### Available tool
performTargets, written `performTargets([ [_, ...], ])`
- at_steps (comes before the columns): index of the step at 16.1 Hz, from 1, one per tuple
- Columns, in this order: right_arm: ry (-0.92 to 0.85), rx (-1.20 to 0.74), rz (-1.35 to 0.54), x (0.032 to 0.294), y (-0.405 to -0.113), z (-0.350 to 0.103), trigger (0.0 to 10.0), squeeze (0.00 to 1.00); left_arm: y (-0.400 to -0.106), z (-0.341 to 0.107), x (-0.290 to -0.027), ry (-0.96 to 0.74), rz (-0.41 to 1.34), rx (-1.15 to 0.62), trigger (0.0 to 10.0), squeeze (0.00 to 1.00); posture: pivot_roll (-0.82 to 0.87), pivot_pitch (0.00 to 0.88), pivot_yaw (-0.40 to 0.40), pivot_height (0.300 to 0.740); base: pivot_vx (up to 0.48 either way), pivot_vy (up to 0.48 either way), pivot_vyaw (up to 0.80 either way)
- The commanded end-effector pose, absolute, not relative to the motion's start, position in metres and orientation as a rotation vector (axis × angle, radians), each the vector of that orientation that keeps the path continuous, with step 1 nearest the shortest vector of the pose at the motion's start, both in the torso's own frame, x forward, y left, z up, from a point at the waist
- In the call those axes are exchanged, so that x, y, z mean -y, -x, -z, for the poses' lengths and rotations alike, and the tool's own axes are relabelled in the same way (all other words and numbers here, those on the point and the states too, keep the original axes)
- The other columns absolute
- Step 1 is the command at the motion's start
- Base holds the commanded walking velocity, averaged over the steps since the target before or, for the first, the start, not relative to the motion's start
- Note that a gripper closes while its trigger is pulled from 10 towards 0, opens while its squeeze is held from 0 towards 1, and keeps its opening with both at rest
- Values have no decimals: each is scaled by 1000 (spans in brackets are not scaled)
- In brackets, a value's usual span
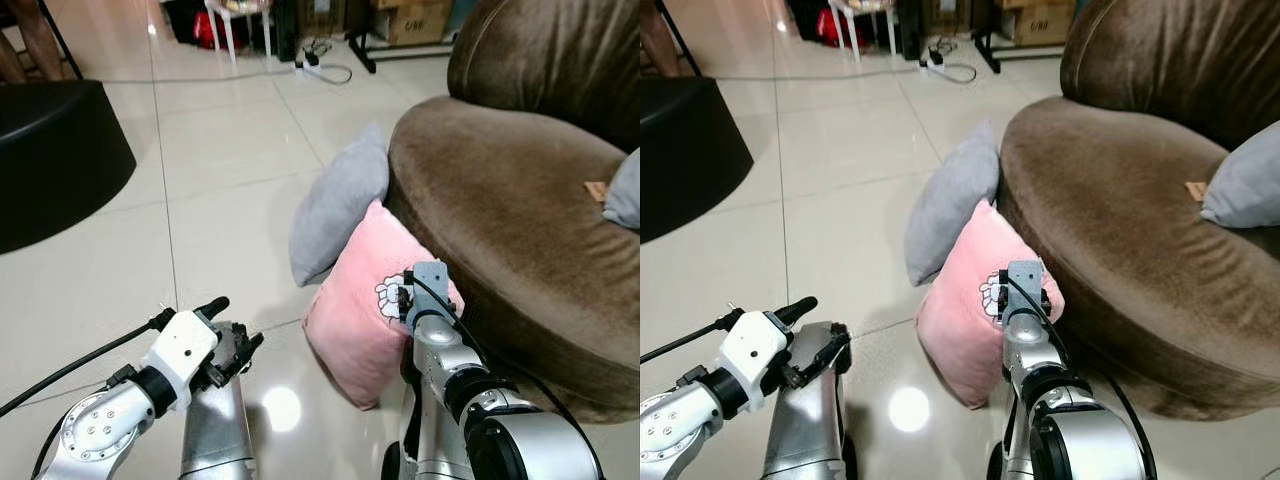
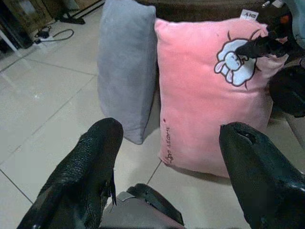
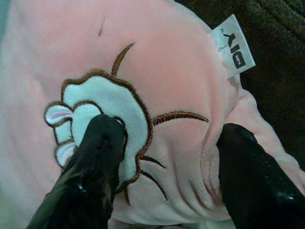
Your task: Move the pillow to the sofa from floor
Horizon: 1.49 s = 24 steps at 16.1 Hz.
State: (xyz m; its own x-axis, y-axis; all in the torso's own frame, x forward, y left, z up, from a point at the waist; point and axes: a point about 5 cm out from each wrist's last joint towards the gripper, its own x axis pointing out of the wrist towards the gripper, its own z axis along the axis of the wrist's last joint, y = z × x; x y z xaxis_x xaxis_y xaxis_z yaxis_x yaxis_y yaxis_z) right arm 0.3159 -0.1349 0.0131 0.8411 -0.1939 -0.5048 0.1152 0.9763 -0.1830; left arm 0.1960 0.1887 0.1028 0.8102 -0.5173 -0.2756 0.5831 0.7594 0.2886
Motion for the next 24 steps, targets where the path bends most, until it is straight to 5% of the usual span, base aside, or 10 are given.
performTargets([
  [1, 212, -567, 162, 136, -314, -11, 0, 0, -195, -106, -189, -384, 618, -187, 10000, 0, 190, 116, -3, 400, 0, 0, 0],
  [19, 190, -585, 129, 128, -313, -8, 0, 0, -196, -104, -188, -392, 653, -214, 10000, 0, 192, 78, -12, 400, 0, 0, 0],
  [24, 24, -474, -111, 100, -318, -19, 0, 0, -206, -103, -192, -370, 541, -166, 10000, 0, 155, 0, -48, 400, 0, 0, 0],
])
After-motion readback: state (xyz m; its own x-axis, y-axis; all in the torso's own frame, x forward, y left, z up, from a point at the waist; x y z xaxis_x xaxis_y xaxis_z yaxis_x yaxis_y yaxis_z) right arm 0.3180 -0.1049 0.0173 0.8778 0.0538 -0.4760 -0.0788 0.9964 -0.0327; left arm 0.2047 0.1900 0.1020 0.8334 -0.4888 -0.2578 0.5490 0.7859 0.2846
